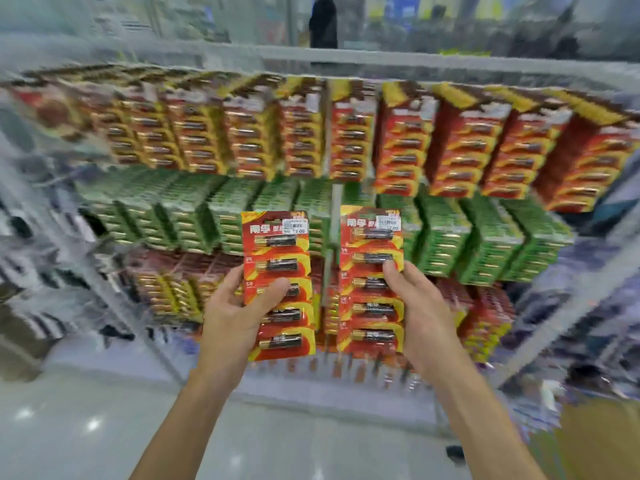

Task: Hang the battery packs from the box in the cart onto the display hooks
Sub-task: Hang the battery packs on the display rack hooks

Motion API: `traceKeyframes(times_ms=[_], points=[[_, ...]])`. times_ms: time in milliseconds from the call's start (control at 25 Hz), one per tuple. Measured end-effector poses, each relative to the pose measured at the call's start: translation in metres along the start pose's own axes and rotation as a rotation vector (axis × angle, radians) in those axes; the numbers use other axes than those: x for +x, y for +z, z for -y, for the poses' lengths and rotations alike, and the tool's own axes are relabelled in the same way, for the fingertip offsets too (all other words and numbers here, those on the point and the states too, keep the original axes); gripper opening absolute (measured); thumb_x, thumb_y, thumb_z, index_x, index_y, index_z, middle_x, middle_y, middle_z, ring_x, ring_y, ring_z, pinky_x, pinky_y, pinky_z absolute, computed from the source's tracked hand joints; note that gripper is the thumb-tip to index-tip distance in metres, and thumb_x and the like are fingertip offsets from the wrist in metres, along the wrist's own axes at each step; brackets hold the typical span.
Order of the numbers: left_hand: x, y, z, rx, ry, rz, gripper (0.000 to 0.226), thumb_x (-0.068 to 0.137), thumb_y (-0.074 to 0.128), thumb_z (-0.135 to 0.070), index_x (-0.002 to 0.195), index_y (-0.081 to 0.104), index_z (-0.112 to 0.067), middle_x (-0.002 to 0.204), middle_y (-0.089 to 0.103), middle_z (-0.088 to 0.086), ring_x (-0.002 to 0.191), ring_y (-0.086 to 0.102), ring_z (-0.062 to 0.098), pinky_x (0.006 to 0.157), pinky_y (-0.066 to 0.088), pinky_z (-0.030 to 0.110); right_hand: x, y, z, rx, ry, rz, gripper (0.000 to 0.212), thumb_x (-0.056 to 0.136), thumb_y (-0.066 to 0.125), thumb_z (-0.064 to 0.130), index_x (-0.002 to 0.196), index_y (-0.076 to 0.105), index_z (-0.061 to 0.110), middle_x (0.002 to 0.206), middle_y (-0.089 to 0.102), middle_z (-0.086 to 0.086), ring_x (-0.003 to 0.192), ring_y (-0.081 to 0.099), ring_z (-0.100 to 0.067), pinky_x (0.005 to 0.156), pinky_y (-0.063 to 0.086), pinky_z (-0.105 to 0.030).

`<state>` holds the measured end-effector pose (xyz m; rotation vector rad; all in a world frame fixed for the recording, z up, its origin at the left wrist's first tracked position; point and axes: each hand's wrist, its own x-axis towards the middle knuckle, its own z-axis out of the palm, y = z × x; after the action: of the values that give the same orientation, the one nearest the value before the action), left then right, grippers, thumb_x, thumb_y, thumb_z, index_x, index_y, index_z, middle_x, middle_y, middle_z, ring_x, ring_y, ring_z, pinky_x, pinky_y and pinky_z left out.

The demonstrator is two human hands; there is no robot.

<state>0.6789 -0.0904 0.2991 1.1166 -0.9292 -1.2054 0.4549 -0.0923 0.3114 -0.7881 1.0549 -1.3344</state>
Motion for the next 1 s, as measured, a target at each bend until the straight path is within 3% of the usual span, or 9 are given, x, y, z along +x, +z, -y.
traceKeyframes(times_ms=[160, 400, 720, 1000], points=[[0.028, -0.106, -0.037, -0.010, 0.036, -0.086, 0.045, 0.073, 0.081, -0.032, 0.116, 0.071, -0.021, 0.105, 0.079, 0.012, 0.089, 0.078, 0.036, 0.074, 0.063, 0.049, 0.021, 0.117, -0.026, -0.023, -0.055, 0.071, 0.015, 0.098, 0.065, 0.025, 0.097, 0.081, 0.025, 0.102, 0.080, -0.007, 0.090, 0.078, -0.026, 0.067, 0.062, -0.038], [0.081, -0.197, -0.077, -0.035, 0.108, -0.163, 0.038, 0.078, 0.079, -0.027, 0.115, 0.072, -0.021, 0.101, 0.080, 0.012, 0.083, 0.078, 0.036, 0.061, 0.064, 0.043, 0.061, 0.229, -0.035, -0.074, -0.107, 0.173, 0.015, 0.099, 0.065, 0.024, 0.110, 0.074, 0.022, 0.104, 0.080, -0.003, 0.092, 0.077, -0.022, 0.070, 0.060, -0.032], [0.177, -0.251, -0.102, 0.009, 0.136, -0.201, 0.036, 0.080, 0.077, -0.026, 0.115, 0.069, -0.026, 0.103, 0.080, 0.009, 0.085, 0.078, 0.037, 0.064, 0.065, 0.047, 0.150, 0.302, -0.047, -0.072, -0.097, 0.224, 0.024, 0.099, 0.065, 0.027, 0.121, 0.070, 0.019, 0.108, 0.079, -0.005, 0.096, 0.077, -0.028, 0.077, 0.062, -0.043], [0.237, -0.275, -0.108, -0.004, 0.124, -0.213, 0.038, 0.075, 0.079, -0.023, 0.113, 0.071, -0.024, 0.099, 0.080, 0.010, 0.080, 0.078, 0.036, 0.059, 0.064, 0.042, 0.206, 0.344, -0.057, -0.063, -0.093, 0.225, 0.044, 0.087, 0.076, 0.042, 0.128, 0.068, 0.025, 0.122, 0.075, -0.001, 0.112, 0.072, -0.027, 0.096, 0.057, -0.050]])
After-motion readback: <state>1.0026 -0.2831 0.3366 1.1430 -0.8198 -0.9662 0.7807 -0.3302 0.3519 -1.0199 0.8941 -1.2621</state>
